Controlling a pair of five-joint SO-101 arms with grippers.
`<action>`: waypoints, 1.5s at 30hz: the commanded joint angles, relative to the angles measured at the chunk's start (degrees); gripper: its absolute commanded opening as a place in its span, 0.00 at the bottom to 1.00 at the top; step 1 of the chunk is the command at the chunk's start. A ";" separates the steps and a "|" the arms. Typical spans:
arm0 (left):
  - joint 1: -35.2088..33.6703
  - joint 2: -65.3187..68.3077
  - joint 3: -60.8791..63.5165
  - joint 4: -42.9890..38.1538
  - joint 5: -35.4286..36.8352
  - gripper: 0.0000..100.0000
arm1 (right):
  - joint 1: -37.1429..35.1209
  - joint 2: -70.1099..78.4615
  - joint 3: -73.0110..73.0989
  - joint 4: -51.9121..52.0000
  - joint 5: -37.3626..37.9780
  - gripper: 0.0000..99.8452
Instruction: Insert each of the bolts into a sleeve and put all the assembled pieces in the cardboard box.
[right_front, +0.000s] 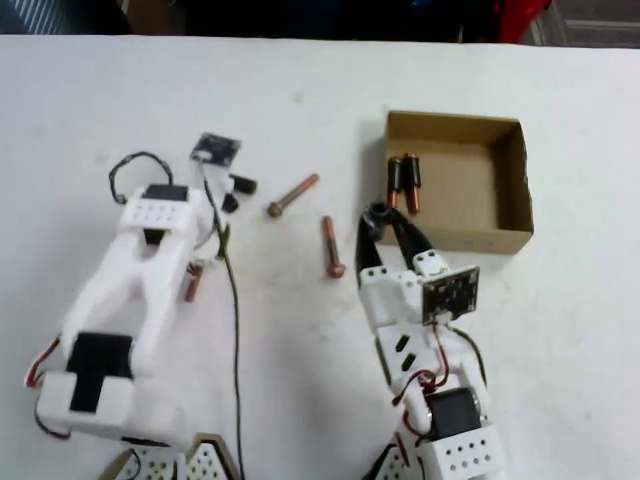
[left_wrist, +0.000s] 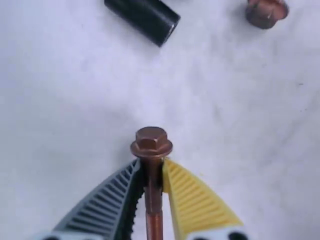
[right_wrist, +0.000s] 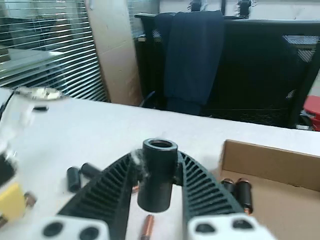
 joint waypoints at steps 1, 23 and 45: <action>-0.40 -8.48 -2.37 2.29 -0.44 0.02 | -2.95 -0.75 0.53 1.45 0.70 0.02; -0.22 -49.98 -1.93 1.93 0.09 0.02 | -16.40 -0.75 0.53 1.45 0.79 0.02; 9.19 -60.18 -0.35 -4.57 -2.64 0.02 | -19.82 -0.84 0.53 -9.54 1.32 0.02</action>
